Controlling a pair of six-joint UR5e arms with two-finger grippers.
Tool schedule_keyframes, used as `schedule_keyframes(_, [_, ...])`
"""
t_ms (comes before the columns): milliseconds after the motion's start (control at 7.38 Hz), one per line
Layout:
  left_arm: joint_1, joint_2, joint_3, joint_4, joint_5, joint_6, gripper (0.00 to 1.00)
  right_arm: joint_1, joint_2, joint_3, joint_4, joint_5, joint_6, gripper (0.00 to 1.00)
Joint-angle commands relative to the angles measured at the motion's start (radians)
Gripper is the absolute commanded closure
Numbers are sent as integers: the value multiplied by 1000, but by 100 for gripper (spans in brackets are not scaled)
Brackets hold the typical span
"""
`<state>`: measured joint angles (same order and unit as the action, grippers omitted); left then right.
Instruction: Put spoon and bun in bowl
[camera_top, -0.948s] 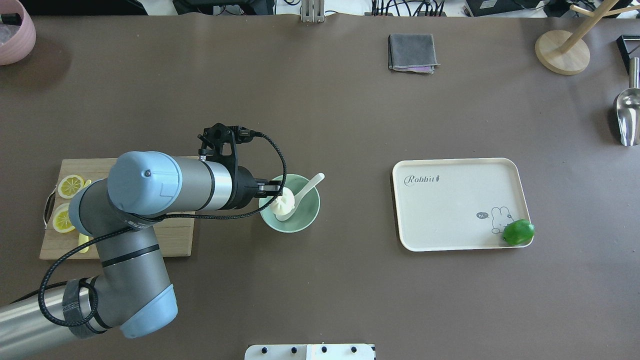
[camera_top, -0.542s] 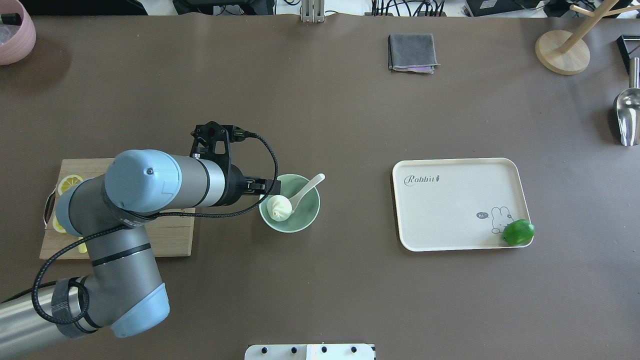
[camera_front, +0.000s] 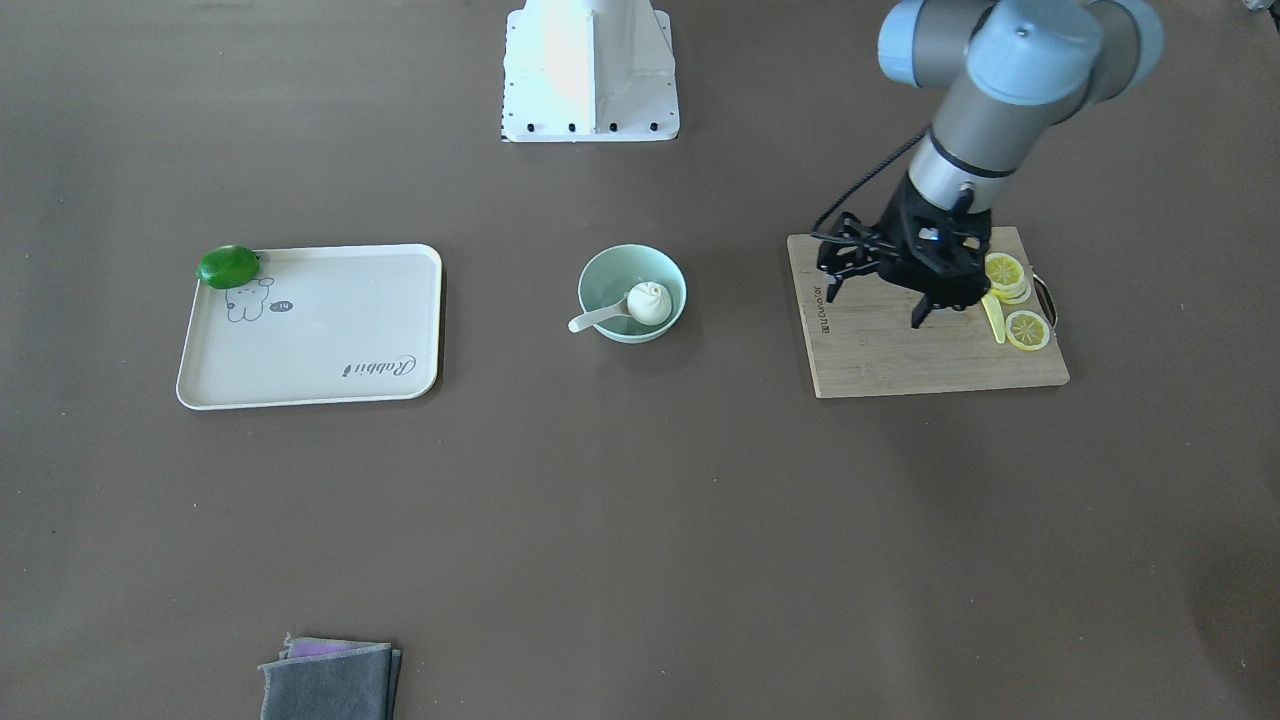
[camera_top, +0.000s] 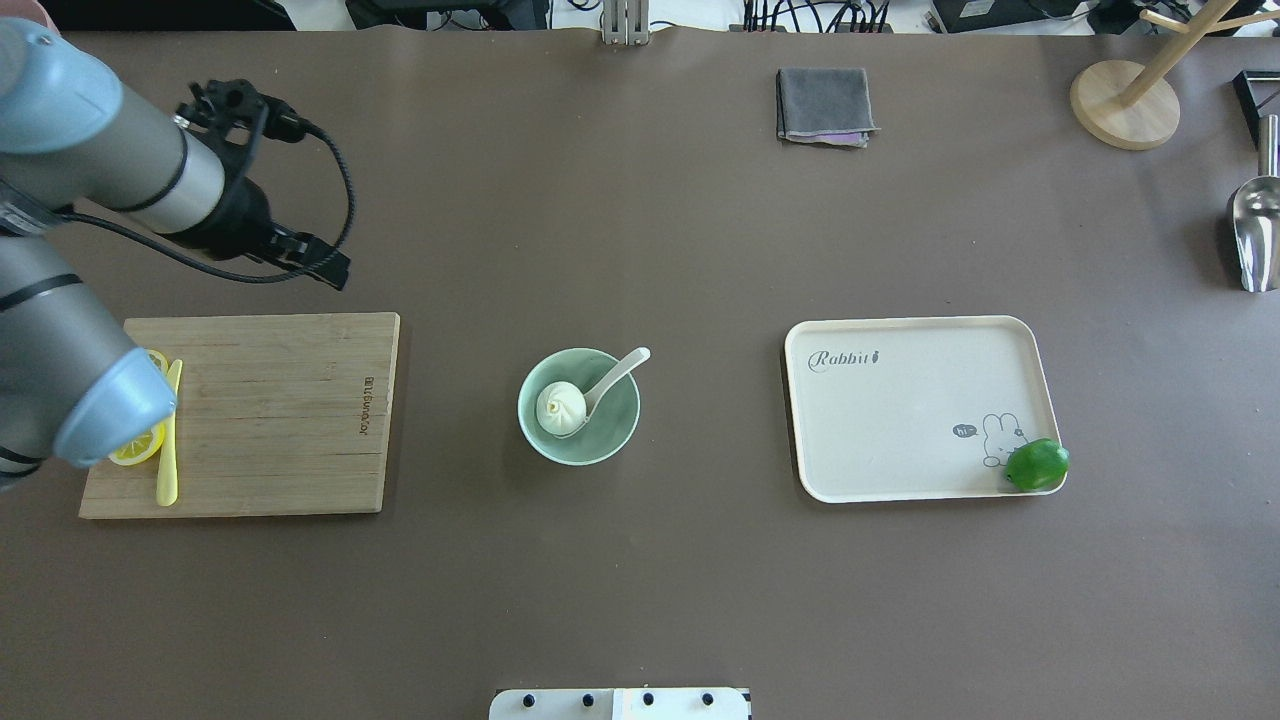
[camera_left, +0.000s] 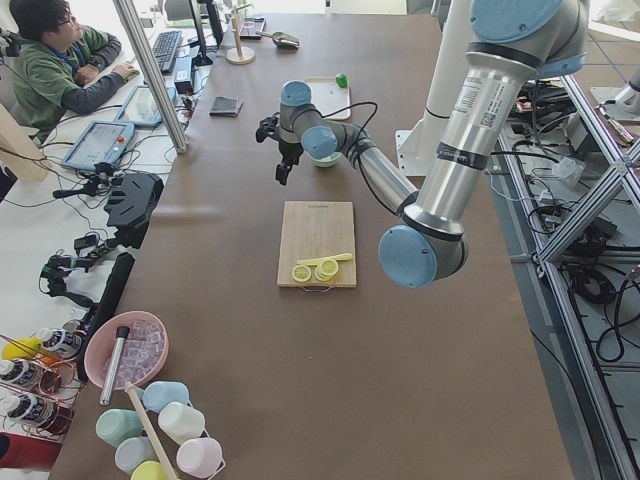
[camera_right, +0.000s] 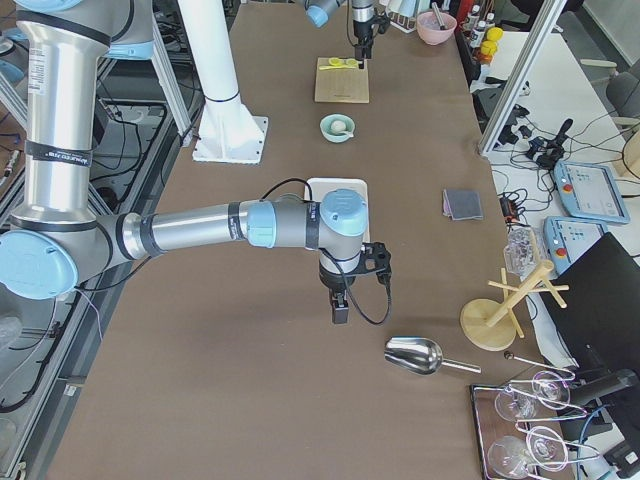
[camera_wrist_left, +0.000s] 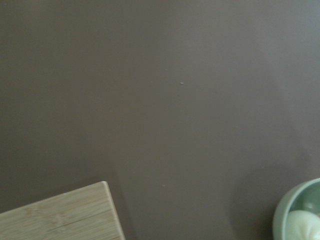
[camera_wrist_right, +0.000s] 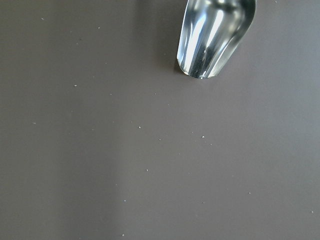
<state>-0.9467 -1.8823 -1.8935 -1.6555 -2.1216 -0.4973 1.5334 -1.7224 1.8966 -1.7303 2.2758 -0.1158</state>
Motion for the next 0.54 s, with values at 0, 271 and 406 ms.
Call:
schedule_keyframes(0, [-308, 183, 28, 28, -70, 494, 1, 1, -11, 1, 0, 5, 4, 0])
schedule_keyframes(271, [-546, 277, 138, 31, -61, 900, 1, -1, -8, -14, 0, 13, 7, 0])
schedule_keyframes(406, [-619, 281, 207, 30, -60, 992, 1, -1, -8, -17, 0, 13, 7, 0])
